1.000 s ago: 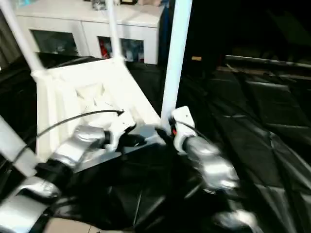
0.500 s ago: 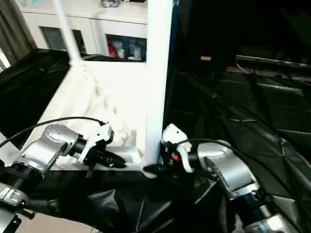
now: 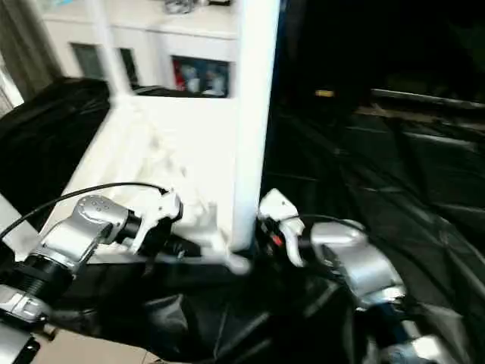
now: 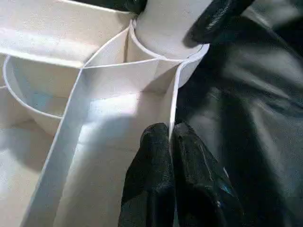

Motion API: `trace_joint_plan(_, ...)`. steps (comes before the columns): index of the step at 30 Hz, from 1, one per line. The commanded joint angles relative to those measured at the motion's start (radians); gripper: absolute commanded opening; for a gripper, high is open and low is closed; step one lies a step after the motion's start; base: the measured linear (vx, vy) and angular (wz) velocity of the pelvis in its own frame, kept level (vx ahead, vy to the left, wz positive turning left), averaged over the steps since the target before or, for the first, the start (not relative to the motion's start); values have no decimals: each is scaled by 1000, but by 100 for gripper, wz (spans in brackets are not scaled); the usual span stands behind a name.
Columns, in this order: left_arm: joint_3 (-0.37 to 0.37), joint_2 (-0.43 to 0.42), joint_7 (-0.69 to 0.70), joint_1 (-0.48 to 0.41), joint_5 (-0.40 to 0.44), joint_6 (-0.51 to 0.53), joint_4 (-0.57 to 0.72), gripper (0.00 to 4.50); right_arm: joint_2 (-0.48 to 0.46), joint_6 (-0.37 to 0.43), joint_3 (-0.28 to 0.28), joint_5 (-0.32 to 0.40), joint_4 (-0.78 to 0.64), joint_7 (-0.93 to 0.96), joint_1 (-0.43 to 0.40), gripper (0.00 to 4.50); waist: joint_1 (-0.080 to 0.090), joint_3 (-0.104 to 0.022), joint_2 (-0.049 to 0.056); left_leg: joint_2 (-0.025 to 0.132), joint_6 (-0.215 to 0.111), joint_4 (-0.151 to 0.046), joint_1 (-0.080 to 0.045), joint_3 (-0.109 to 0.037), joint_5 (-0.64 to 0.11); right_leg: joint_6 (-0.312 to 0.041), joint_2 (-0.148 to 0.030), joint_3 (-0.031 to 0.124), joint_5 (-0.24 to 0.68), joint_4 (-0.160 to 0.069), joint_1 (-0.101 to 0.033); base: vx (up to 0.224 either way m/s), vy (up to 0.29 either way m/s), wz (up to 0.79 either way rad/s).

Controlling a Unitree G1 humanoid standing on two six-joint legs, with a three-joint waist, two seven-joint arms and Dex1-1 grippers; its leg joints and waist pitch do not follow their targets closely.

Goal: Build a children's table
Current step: Rotate leg to tighten

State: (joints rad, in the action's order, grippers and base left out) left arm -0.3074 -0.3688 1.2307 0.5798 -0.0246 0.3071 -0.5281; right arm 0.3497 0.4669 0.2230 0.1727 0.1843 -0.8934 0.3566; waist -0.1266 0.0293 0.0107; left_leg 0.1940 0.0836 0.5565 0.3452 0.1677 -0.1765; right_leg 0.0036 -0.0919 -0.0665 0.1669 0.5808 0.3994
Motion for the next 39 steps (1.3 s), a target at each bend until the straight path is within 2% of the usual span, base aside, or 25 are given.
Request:
trace_joint_plan(1,28,42,-119,6,0,14,-27,0,-71,19,34,4,52,77,2,205,4,-37,0,21,29,-73,2,-11,-360,-110,-55,31,498,-88,-40,0,0,0)
trace_joint_plan(3,38,72,-199,13,16,17,-57,0,-131,25,-14,-8,97,204,8,201,16,-36,5,19,31,-74,-2,-14,-384,-89,-54,27,546,-95,-37,0,0,0)
trace_joint_plan(5,49,103,-279,22,30,27,-80,0,-184,28,-57,-26,139,323,17,200,24,-35,2,15,30,-74,-3,-17,-405,-65,-53,22,598,-104,-36,0,0,0)
trace_joint_plan(6,56,126,-328,28,38,27,-94,0,-221,32,-91,-34,172,410,28,199,30,-34,12,15,35,-74,-6,-18,-411,-61,-53,22,604,-107,-31,0,0,0)
trace_joint_plan(8,63,149,-376,34,44,27,-107,0,-257,32,-121,-40,202,491,38,199,41,-34,10,10,36,-70,-12,-18,-439,-53,-49,17,624,-116,-25,0,0,0)
trace_joint_plan(9,70,187,-420,40,46,27,-115,0,-301,16,-137,-61,235,574,49,198,46,-31,14,10,34,-72,-13,-20,-456,-50,-47,15,628,-117,-24,0,0,0)
trace_joint_plan(11,65,204,-424,40,45,27,-113,0,-318,3,-129,-75,242,586,50,198,48,-32,19,9,29,-73,-14,-22,-473,-40,-46,11,628,-120,-26,0,0,0)
trace_joint_plan(13,57,215,-417,40,43,21,-110,0,-324,-14,-112,-81,239,565,51,198,46,-34,24,11,17,-77,-9,-21,-464,-49,-45,17,576,-115,-30,0,0,0)
trace_joint_plan(15,50,214,-401,41,42,17,-107,0,-325,-18,-116,-73,231,558,54,198,45,-35,19,13,12,-78,-9,-19,-453,-63,-44,22,541,-111,-29,0,0,0)
trace_joint_plan(16,48,214,-396,41,42,16,-105,0,-325,-17,-118,-69,226,555,55,198,43,-36,23,14,12,-79,-7,-18,-445,-76,-45,25,514,-106,-31,0,0,0)
trace_joint_plan(17,38,204,-368,40,42,8,-97,0,-318,-30,-110,-71,223,532,58,198,43,-37,5,16,7,-80,-4,-15,-432,-84,-45,26,493,-105,-32,0,0,0)
trace_joint_plan(18,31,195,-346,38,42,5,-90,0,-312,-40,-103,-70,219,509,58,198,39,-37,7,15,4,-80,-3,-17,-424,-87,-47,26,491,-99,-35,0,0,0)
trace_joint_plan(19,24,184,-325,36,42,2,-83,0,-310,-49,-99,-64,218,484,58,198,38,-39,15,18,4,-81,-1,-16,-410,-92,-50,30,475,-98,-35,0,0,0)
trace_joint_plan(20,24,184,-323,36,42,2,-82,0,-310,-49,-99,-64,218,483,58,253,39,-39,16,18,5,-82,2,-16,-398,-97,-49,31,455,-94,-38,0,0,0)
trace_joint_plan(23,-5,111,-179,7,27,-17,-37,0,-238,-41,-57,-40,152,324,43,272,39,-44,16,21,1,-78,5,-13,-346,-130,-47,34,347,-82,-45,0,0,0)
trace_joint_plan(25,-20,79,-122,-1,27,-33,-32,0,-176,-40,-26,-36,101,235,25,286,34,-45,15,21,-20,-68,2,-3,-293,-171,-45,39,253,-74,-42,26,-12,4)
trace_joint_plan(26,-20,78,-119,-1,27,-34,-32,0,-172,-40,-24,-35,98,230,24,309,31,-47,14,22,-27,-66,3,-1,-265,-186,-45,39,222,-68,-47,51,-25,7)
trace_joint_plan(28,-36,41,-32,-5,14,-41,-20,0,-75,-36,10,-14,24,91,-5,309,25,-49,12,24,-37,-62,3,1,-221,-200,-44,38,173,-61,-51,0,0,0)
trace_joint_plan(32,-41,19,28,-8,0,-58,-10,0,-11,-27,27,5,-26,-10,-24,309,12,-50,16,28,-46,-59,4,2,-188,-225,-45,36,138,-54,-52,0,0,0)
trace_joint_plan(33,-47,1,92,-13,-23,-55,13,0,40,-18,41,25,-63,-94,-35,309,10,-47,15,28,-43,-60,5,2,-199,-225,-44,35,153,-55,-55,0,0,0)
trace_joint_plan(34,-54,-12,128,-19,-37,-48,29,0,60,-10,48,36,-80,-128,-39,309,3,-49,18,32,-47,-58,-2,4,-208,-228,-45,37,159,-54,-50,0,0,0)
trace_joint_plan(35,-58,-17,144,-22,-42,-40,38,0,67,-8,50,37,-83,-137,-39,309,3,-47,18,33,-49,-58,-2,5,-216,-232,-44,37,163,-55,-49,0,0,0)
trace_joint_plan(36,-66,-29,176,-27,-50,-28,54,0,81,-3,56,38,-92,-153,-40,309,1,-48,25,35,-45,-59,1,3,-224,-237,-46,37,167,-54,-50,0,0,0)
trace_joint_plan(37,-66,-29,176,-27,-50,-28,54,0,81,-3,56,38,-92,-153,-40,309,1,-47,23,34,-40,-60,1,3,-232,-238,-45,36,176,-54,-48,0,0,0)
trace_joint_plan(39,-80,-41,209,-31,-53,-8,69,0,98,-7,60,44,-100,-175,-42,309,-3,-47,32,35,-26,-59,-4,3,-253,-243,-47,38,186,-55,-45,0,0,0)
